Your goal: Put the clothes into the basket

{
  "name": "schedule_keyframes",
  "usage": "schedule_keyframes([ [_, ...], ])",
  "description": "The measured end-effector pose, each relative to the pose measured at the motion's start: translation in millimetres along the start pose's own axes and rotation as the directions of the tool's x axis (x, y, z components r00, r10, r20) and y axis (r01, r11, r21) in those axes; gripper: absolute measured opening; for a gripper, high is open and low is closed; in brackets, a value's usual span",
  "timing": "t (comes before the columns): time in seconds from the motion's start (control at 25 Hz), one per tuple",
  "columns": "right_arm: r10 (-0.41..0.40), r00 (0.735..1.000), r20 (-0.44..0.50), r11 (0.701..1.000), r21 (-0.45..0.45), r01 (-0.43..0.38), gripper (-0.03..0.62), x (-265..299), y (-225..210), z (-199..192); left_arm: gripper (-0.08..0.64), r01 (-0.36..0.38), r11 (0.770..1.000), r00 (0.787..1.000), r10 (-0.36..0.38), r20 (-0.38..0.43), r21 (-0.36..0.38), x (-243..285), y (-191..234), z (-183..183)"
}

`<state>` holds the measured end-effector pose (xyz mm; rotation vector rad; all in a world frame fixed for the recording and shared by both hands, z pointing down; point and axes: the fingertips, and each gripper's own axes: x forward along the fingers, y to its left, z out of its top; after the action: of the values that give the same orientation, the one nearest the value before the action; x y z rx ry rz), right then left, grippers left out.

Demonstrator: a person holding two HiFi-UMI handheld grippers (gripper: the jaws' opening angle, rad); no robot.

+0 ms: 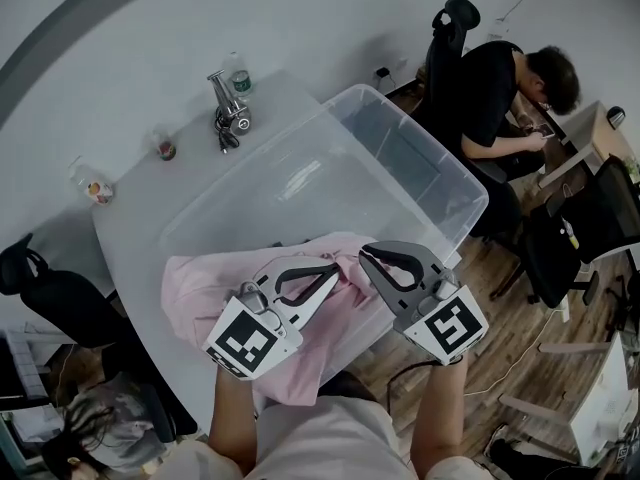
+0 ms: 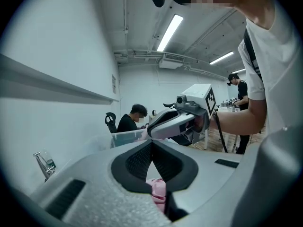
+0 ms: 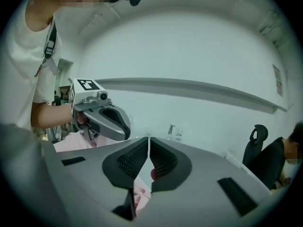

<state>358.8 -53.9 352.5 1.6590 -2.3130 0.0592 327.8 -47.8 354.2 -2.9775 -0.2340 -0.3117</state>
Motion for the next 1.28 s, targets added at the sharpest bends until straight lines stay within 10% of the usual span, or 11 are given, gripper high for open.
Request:
schedule_keyframes([
  [0.52, -0.019, 0.981, 0.194, 0.992, 0.124, -0.006, 0.005, -32, 30, 17, 0.003, -0.024, 0.993, 0.986, 0.042, 0.162, -0.113, -32, -13, 16],
  [1.28, -0.062, 0.977, 0.203, 0.992, 0.120, 0.038, 0.005, -46, 64, 26, 0.003, -0.009, 0.997, 0.985, 0.023, 0.170, -0.083, -59, -35, 23],
])
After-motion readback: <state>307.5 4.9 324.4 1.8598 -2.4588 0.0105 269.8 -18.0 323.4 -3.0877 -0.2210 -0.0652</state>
